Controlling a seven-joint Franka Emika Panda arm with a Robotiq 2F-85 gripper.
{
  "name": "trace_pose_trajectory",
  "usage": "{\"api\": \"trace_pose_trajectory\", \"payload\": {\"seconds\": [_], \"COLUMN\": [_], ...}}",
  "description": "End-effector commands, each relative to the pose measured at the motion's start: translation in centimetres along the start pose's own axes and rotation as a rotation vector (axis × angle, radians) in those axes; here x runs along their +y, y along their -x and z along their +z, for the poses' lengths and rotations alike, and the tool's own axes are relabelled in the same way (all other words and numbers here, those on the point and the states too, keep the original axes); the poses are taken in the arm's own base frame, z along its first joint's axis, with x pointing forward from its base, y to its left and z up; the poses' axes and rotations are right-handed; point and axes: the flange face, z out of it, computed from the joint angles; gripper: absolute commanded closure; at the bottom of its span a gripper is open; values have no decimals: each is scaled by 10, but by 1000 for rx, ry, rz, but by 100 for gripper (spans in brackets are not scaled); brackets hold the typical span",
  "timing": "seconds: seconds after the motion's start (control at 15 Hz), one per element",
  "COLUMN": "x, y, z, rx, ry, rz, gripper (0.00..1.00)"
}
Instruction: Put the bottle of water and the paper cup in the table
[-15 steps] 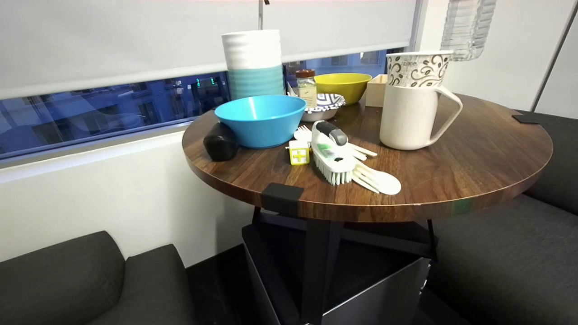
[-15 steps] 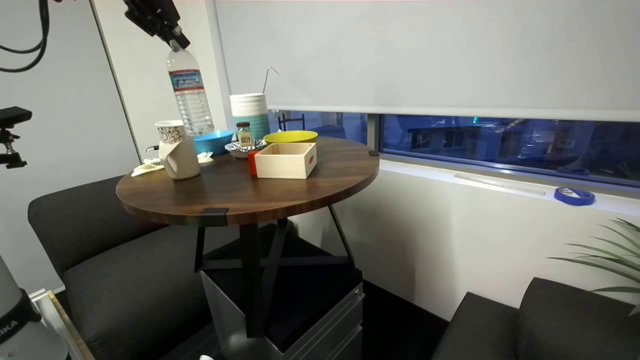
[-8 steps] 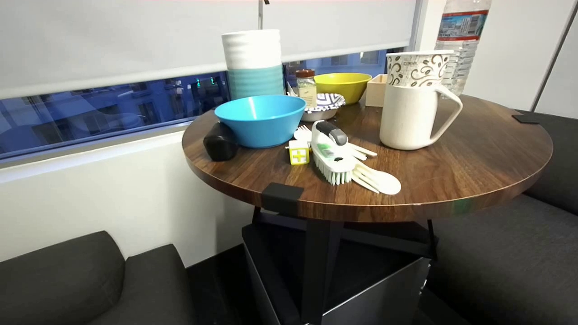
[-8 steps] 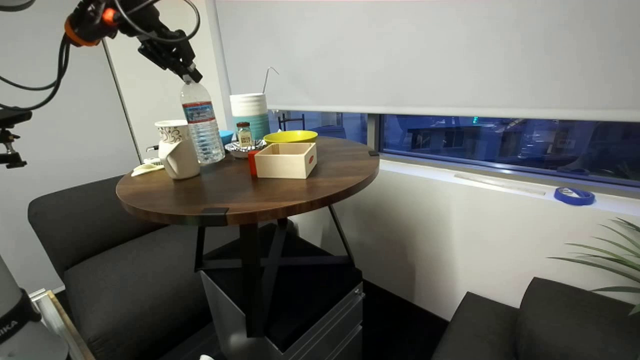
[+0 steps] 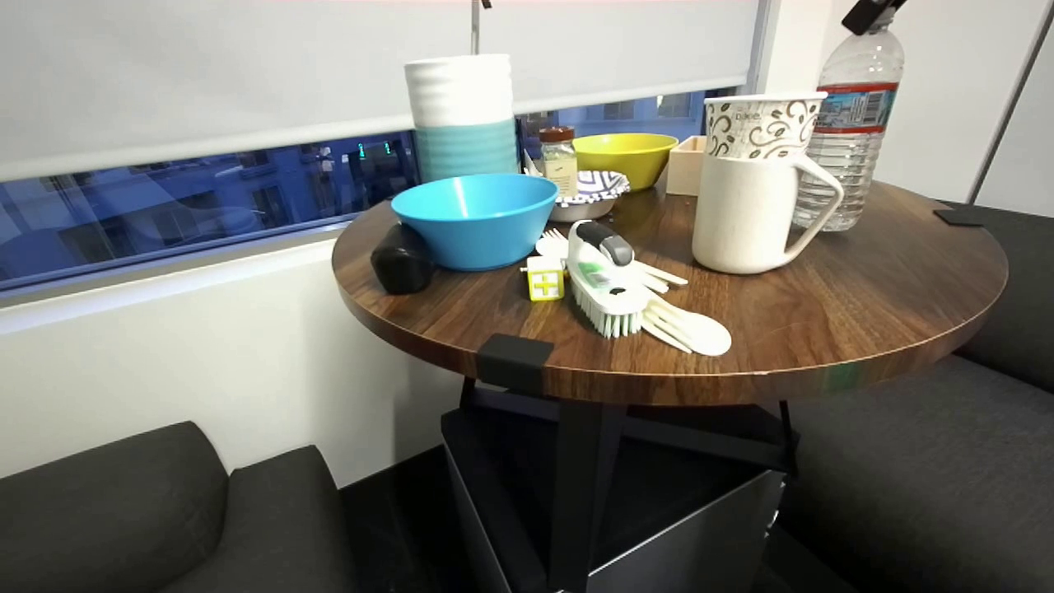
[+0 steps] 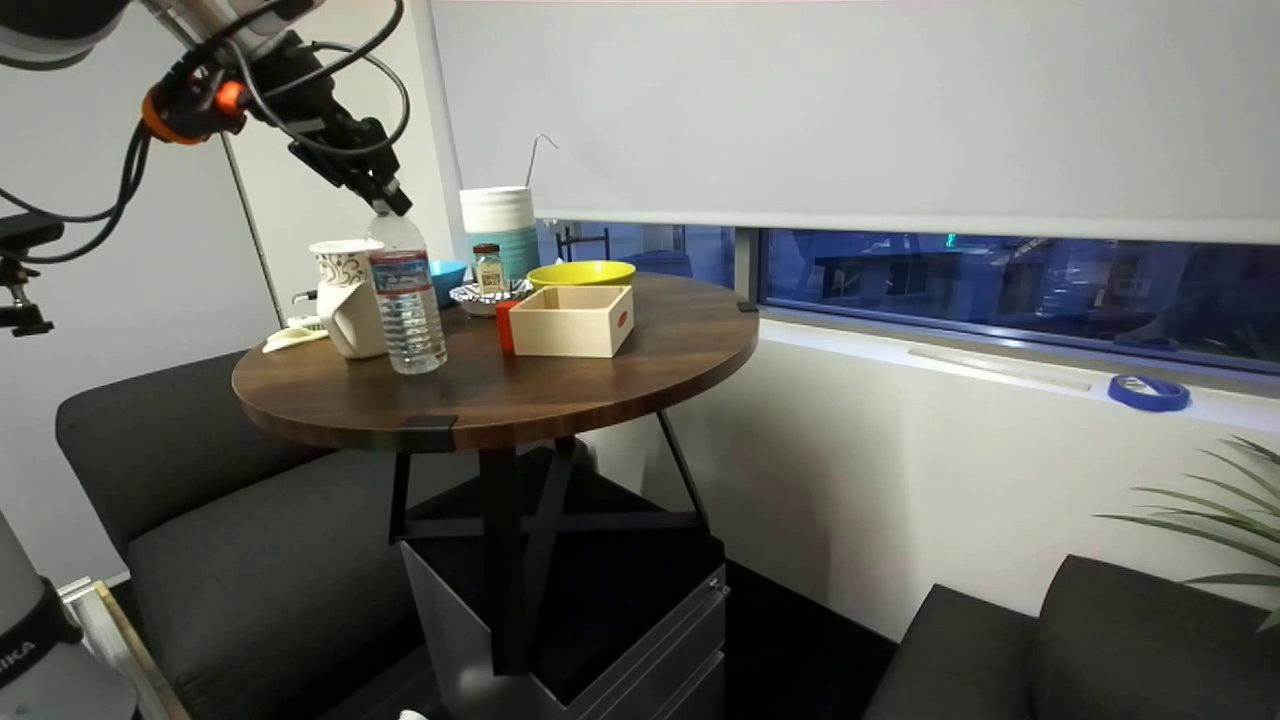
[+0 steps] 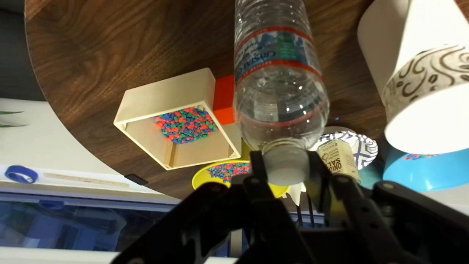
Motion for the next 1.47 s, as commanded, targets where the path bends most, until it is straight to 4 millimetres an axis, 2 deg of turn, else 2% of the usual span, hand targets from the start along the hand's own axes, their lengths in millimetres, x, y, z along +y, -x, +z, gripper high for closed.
{"api": "trace_pose_trajectory", "payload": {"seconds": [0.0,0.27,0.4,0.67,0.93,1.2,1.27,1.4], "x": [1,1,-7,-41,-69,-78,-72,-74], "y": [-3,-17,-27,-42,-48,-47,-39,-41], "z": [-15,-47,-64,-82,-77,-53,-62,-51], "rx": [46,113,130,30,-111,-199,-165,-192], "ry": [5,15,6,-57,-138,-202,-157,-171], "rz": [9,7,10,57,147,237,195,210], "gripper": [43,17,3,0,0,0,0,0]}}
